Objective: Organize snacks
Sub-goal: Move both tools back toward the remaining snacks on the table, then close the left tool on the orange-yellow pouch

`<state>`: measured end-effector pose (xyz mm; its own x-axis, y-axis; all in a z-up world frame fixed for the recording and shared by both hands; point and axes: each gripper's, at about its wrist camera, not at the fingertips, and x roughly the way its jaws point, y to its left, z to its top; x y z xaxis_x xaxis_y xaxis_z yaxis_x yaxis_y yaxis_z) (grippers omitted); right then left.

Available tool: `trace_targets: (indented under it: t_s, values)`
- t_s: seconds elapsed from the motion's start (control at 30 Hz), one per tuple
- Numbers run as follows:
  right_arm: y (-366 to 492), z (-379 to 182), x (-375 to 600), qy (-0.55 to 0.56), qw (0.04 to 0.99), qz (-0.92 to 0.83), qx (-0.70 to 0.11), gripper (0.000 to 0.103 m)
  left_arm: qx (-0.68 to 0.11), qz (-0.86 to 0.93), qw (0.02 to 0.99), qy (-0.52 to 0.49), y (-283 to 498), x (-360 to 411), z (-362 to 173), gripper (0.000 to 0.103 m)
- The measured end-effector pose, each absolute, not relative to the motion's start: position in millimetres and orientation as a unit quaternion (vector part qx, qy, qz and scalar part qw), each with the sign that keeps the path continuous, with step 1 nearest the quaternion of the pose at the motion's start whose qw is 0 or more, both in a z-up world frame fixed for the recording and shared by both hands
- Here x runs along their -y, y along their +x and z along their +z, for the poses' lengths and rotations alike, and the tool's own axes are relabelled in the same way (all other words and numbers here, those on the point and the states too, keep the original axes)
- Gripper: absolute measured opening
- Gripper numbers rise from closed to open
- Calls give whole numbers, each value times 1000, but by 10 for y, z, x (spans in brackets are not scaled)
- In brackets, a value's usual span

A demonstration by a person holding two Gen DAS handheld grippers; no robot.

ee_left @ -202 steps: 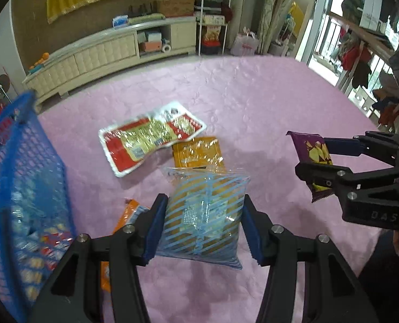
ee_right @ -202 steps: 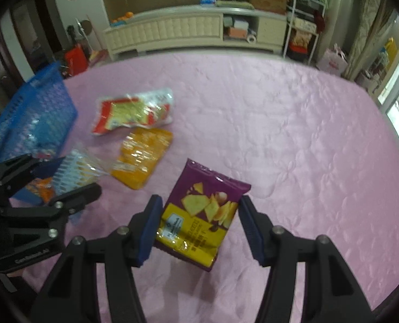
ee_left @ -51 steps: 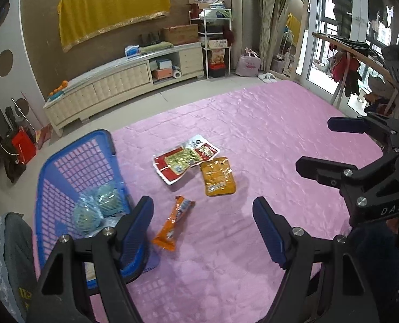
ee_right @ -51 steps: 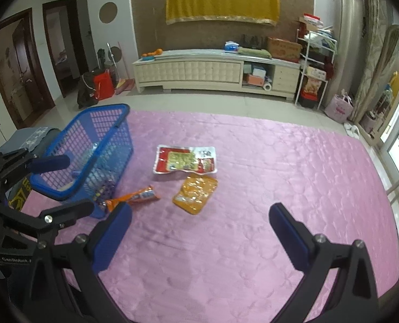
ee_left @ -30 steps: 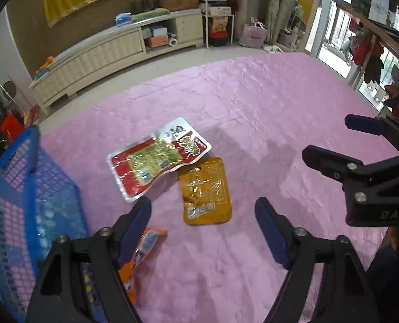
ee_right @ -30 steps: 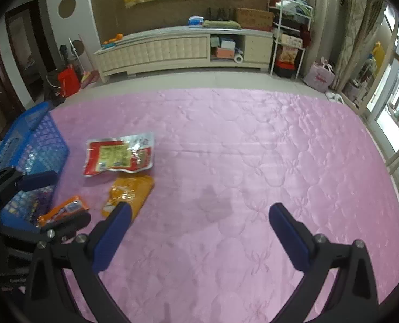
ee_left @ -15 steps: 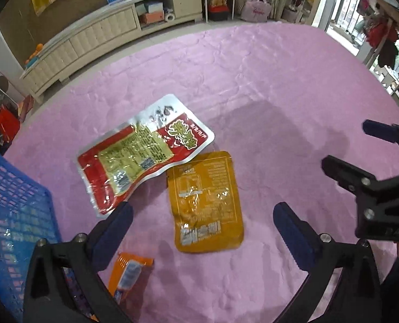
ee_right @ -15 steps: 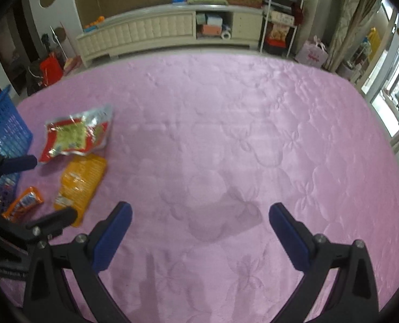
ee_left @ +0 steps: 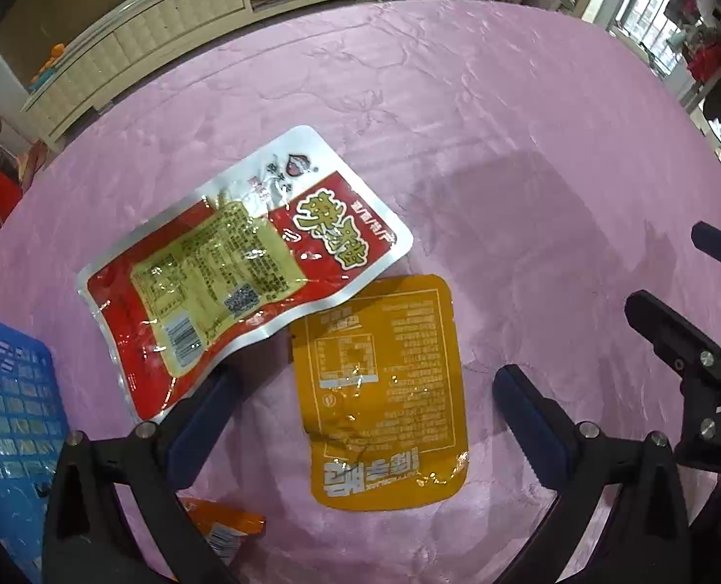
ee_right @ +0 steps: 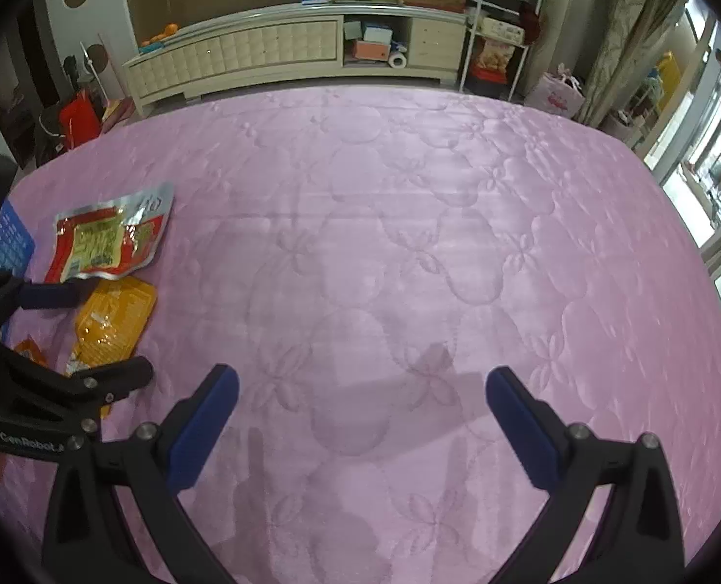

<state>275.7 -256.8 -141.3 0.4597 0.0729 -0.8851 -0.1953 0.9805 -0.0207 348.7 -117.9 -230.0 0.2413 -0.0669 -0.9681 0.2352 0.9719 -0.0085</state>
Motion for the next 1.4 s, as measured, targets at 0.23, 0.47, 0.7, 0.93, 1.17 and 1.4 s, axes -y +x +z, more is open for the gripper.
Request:
trace_targets:
  t_s: [0.23, 0.47, 0.7, 0.93, 1.17, 1.4]
  values:
    - [2763, -1394, 2562, -45, 853, 87, -512, 103, -620, -99, 775, 72, 3555, 1254, -2235, 85]
    - [2743, -1335, 2540, -35, 855, 98, -508, 103, -624, -110, 770, 69, 3498, 1326, -2120, 45]
    - [2740, -1335, 2517, -30, 851, 109, -512, 103, -623, -103, 773, 62, 3393, 1397, -2104, 32]
    - [2736, -1307, 2541, -17, 853, 111, -510, 103, -625, -111, 770, 68, 3373, 1402, -2107, 29]
    - [2722, -1314, 2549, -18, 850, 118, -513, 103, -599, -113, 791, 51, 3236, 1447, -2021, 15]
    - [2693, -1308, 2466, -14, 844, 142, -517, 103, -571, -113, 812, 42, 2993, 1300, -1774, 14]
